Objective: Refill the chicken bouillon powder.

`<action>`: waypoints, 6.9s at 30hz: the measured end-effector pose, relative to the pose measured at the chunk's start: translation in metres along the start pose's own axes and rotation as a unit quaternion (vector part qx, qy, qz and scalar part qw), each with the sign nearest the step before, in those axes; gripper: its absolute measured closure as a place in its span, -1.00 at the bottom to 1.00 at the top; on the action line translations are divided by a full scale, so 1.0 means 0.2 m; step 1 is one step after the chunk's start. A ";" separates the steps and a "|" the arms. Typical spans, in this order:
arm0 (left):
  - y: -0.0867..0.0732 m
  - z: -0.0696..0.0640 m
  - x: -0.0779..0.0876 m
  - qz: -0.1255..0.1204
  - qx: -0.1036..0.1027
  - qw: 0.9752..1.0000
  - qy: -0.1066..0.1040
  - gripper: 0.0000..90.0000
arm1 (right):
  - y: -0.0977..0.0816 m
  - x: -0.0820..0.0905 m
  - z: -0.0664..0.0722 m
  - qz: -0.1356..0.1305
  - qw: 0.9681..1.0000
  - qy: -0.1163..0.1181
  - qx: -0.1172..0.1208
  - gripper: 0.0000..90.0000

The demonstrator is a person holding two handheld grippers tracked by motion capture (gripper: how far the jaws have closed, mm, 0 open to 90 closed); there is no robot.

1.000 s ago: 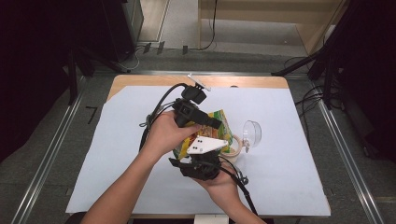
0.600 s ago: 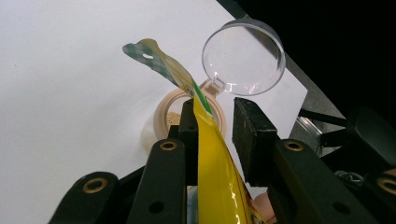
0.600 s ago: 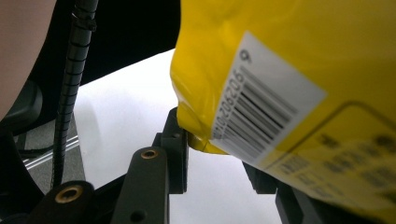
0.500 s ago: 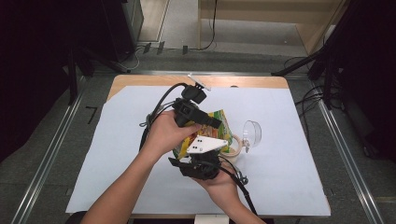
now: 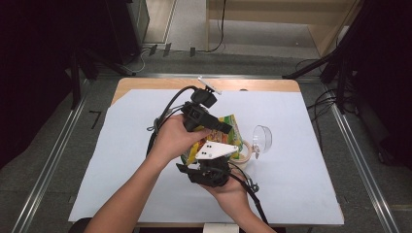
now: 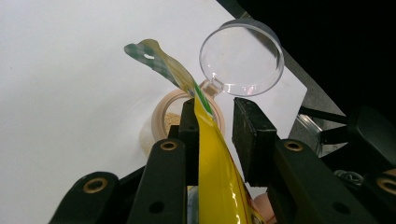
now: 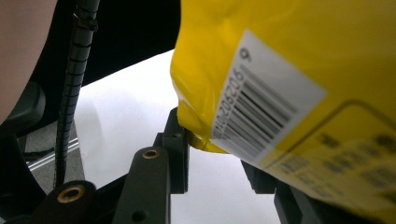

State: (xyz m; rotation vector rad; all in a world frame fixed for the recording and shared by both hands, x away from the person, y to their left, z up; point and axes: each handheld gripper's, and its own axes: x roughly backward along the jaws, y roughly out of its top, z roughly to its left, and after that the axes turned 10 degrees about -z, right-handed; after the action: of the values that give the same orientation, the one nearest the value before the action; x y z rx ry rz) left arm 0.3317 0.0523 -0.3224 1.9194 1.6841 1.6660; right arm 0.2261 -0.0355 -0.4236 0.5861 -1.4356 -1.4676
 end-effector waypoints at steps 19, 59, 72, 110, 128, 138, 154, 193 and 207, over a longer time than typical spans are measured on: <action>0.00 0.00 0.00 0.002 -0.003 1.000 0.000 0.67 | -0.01 0.00 0.00 0.001 1.000 0.001 -0.005 0.54; -0.01 -0.02 0.01 -0.003 -0.006 1.000 0.004 0.66 | 0.00 0.00 0.01 0.005 1.000 0.000 0.001 0.57; -0.01 -0.02 0.01 -0.003 -0.004 1.000 0.002 0.66 | 0.00 0.00 0.01 0.006 1.000 -0.001 0.006 0.57; -0.01 -0.03 0.01 -0.007 -0.006 1.000 0.004 0.65 | 0.00 0.00 0.01 0.006 1.000 -0.001 -0.002 0.57; -0.01 -0.01 0.00 -0.015 0.001 1.000 -0.005 0.65 | 0.00 0.00 0.00 0.008 1.000 -0.005 0.001 0.59; 0.00 0.04 0.00 -0.014 0.024 0.999 -0.016 0.64 | 0.02 0.00 0.00 0.014 1.000 -0.004 0.004 0.57; 0.01 0.00 0.01 -0.011 0.010 1.000 -0.005 0.64 | 0.02 0.00 -0.01 0.006 1.000 -0.001 0.002 0.56; 0.05 0.06 -0.01 -0.002 0.019 1.000 0.005 0.87 | 0.03 -0.02 -0.04 0.012 1.000 -0.003 -0.025 0.54; 0.07 0.10 -0.04 0.008 0.046 0.999 -0.009 0.81 | 0.03 -0.02 -0.06 0.014 1.000 -0.008 -0.025 0.52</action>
State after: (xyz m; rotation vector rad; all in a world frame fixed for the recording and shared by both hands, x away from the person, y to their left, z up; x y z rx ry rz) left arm 0.3565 0.0516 -0.3263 1.9873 1.7720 1.5980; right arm 0.2405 -0.0372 -0.4209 0.5243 -1.4101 -1.4845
